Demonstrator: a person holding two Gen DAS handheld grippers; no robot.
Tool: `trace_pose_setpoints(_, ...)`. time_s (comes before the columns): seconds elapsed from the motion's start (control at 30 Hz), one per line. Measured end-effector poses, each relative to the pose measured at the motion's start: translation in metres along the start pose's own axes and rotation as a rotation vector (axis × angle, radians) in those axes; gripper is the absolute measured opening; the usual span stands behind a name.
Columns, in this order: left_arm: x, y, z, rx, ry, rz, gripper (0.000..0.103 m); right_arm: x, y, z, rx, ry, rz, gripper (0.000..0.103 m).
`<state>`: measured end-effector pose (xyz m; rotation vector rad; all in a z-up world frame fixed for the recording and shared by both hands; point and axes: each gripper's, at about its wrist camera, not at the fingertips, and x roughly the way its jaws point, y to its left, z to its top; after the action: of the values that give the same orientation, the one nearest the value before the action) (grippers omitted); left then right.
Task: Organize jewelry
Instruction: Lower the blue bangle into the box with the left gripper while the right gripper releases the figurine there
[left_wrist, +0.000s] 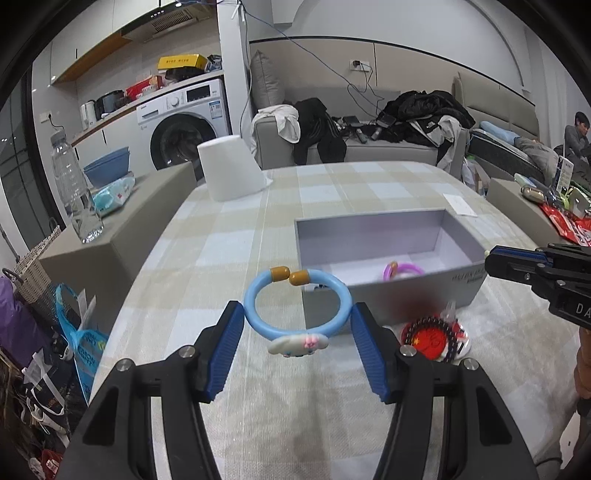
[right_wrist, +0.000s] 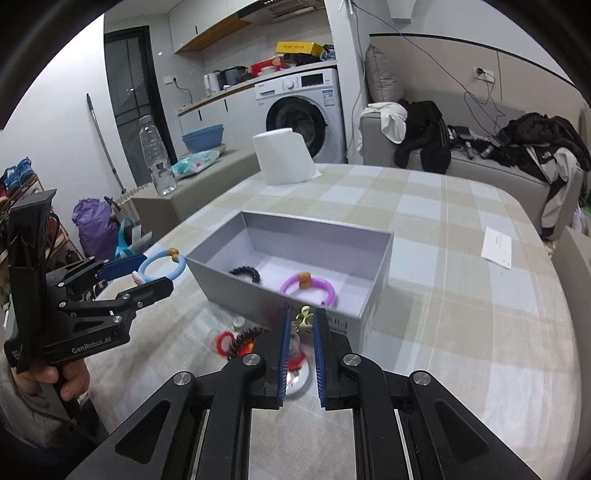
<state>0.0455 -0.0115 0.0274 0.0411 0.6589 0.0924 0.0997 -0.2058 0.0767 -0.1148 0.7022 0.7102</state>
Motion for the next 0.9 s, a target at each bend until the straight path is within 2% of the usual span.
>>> trace_pose_setpoints(0.37,0.008,-0.001,0.021,-0.022,-0.050,0.023,0.055,0.011,-0.002,0.021,-0.012,-0.013,0.020,0.011)
trace_pose_setpoints(0.9,0.038,-0.022,0.029,0.025,-0.036,0.027,0.055,0.050,-0.010,0.037,0.005,0.027,0.044,0.011)
